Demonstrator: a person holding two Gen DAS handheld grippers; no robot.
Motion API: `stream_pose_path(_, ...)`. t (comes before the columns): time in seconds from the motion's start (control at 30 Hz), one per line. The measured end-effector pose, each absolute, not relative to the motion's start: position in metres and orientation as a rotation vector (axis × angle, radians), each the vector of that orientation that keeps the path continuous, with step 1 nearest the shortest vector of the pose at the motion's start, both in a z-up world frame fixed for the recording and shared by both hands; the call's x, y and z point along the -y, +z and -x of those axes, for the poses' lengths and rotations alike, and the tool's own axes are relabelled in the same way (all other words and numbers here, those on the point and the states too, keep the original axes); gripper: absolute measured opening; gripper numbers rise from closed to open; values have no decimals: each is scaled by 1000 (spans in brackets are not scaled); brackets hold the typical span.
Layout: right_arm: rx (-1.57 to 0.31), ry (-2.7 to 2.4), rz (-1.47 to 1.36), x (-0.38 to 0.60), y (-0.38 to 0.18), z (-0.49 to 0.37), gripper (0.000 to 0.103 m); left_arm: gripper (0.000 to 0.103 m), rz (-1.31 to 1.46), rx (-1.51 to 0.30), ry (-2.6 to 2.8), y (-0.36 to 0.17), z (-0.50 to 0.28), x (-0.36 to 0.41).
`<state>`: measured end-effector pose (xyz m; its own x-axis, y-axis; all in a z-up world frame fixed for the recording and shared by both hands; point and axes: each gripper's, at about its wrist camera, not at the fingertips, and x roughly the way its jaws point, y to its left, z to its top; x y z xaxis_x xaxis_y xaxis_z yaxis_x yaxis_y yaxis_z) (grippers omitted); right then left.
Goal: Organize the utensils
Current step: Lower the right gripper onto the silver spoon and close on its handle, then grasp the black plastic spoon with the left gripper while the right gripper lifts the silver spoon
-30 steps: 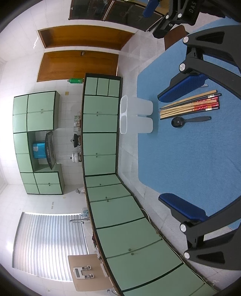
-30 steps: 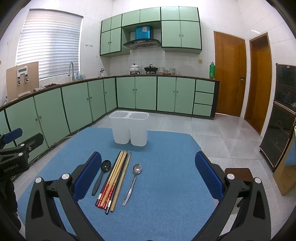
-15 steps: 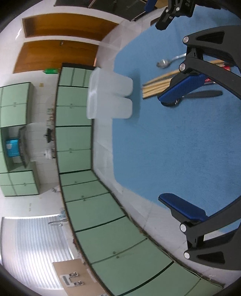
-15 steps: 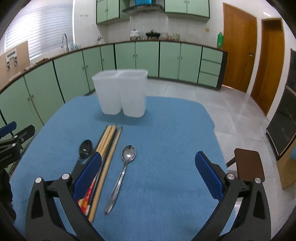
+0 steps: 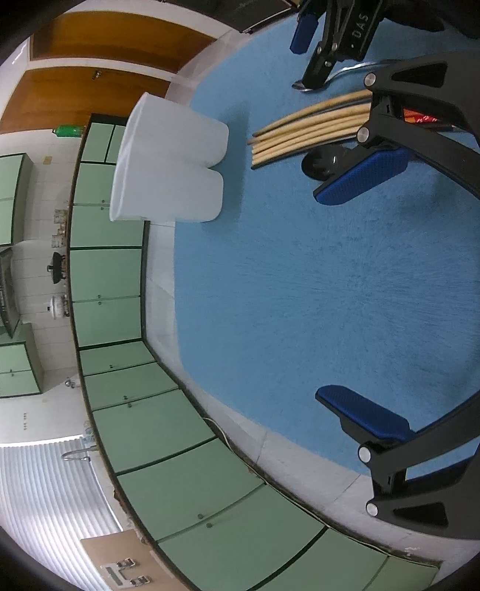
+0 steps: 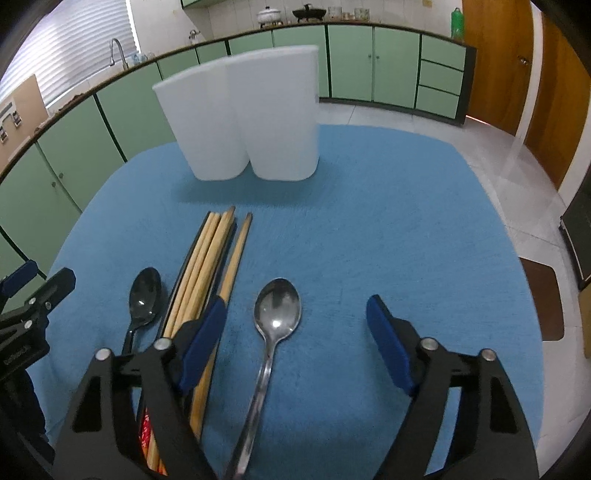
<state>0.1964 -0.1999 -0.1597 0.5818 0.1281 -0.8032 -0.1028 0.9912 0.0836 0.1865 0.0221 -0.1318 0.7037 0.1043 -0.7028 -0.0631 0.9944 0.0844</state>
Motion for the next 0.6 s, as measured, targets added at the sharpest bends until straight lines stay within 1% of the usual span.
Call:
stream_pose_path(0.07,-957,136,-33,200,-163,-198,64,96,-51,-796,93,-134,-191,-22)
stream_pose_path(0.13,-957,127,-25,201,-165,-198,61,95,-50,-804,90,-136,-192,-24)
stream_pose_path(0.2,-950,117,-7,199,-165,-199,55,95,-51,-811,81,-139,-195,-23)
stream_pose_path(0.27,-946,120,0,197,-165,-200,45,95,-52,-819,70,-141,-197,-19)
stream_pose_path(0.3,-944,123,5,196,-165,-200,42,95,-51,-823,61,-141,-198,-18)
stream_pose_path(0.37,-938,128,21,195,-165,-199,28,95,-48,-832,40,-143,-200,-13)
stream_pose_path(0.6,-943,128,21,201,-165,-196,28,95,-74,-880,-52,-153,-201,11)
